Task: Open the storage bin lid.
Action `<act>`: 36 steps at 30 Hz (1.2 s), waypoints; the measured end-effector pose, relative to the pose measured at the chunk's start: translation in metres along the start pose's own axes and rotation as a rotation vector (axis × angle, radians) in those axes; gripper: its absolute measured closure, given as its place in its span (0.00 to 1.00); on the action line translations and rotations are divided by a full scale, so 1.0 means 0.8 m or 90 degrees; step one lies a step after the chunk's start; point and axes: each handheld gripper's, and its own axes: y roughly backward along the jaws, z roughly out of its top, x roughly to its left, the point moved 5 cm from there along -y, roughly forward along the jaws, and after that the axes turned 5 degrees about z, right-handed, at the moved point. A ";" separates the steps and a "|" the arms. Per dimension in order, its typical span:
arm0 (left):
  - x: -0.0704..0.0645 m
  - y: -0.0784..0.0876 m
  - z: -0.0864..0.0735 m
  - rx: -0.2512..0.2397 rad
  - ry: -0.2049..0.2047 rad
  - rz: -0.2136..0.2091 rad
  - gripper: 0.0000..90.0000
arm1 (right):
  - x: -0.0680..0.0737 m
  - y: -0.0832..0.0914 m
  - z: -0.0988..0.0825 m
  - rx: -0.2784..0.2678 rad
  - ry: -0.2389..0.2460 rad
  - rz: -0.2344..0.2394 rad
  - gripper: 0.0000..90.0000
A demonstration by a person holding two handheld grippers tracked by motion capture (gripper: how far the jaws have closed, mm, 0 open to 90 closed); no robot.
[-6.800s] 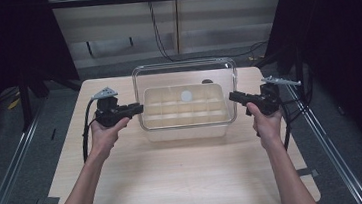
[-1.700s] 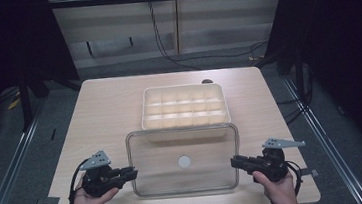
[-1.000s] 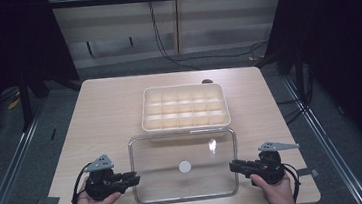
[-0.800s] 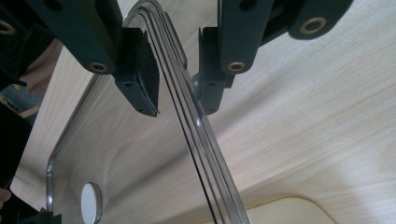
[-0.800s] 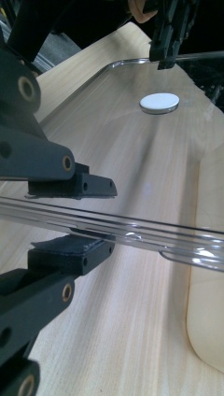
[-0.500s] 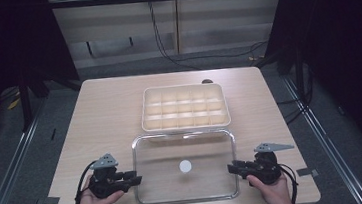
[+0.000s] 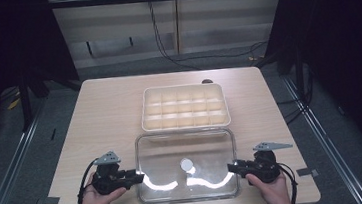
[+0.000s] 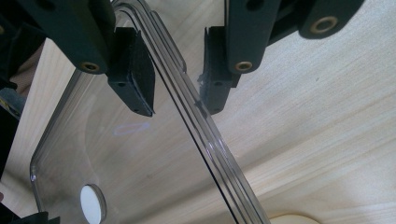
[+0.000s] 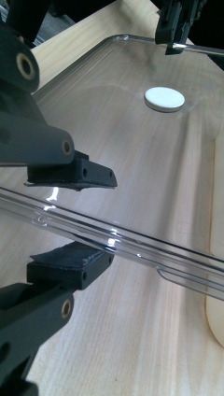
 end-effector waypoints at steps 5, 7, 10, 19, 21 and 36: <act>0.002 -0.002 0.000 0.008 0.007 0.005 0.71 | -0.002 -0.004 -0.001 0.008 0.001 -0.002 0.67; 0.002 -0.003 0.000 0.009 0.011 0.005 0.71 | -0.003 -0.006 -0.001 0.011 0.000 -0.003 0.66; 0.003 -0.005 -0.001 0.012 0.011 0.011 0.71 | -0.004 -0.009 -0.001 0.012 -0.002 -0.001 0.65; 0.007 -0.009 -0.003 0.030 0.007 0.021 0.70 | -0.007 -0.015 -0.004 0.027 0.002 -0.019 0.61; 0.007 -0.010 -0.004 0.033 0.007 0.023 0.69 | -0.008 -0.016 -0.004 0.031 0.001 -0.021 0.61; 0.007 -0.018 -0.006 0.057 0.010 0.011 0.65 | -0.011 -0.023 -0.005 0.049 0.014 -0.056 0.54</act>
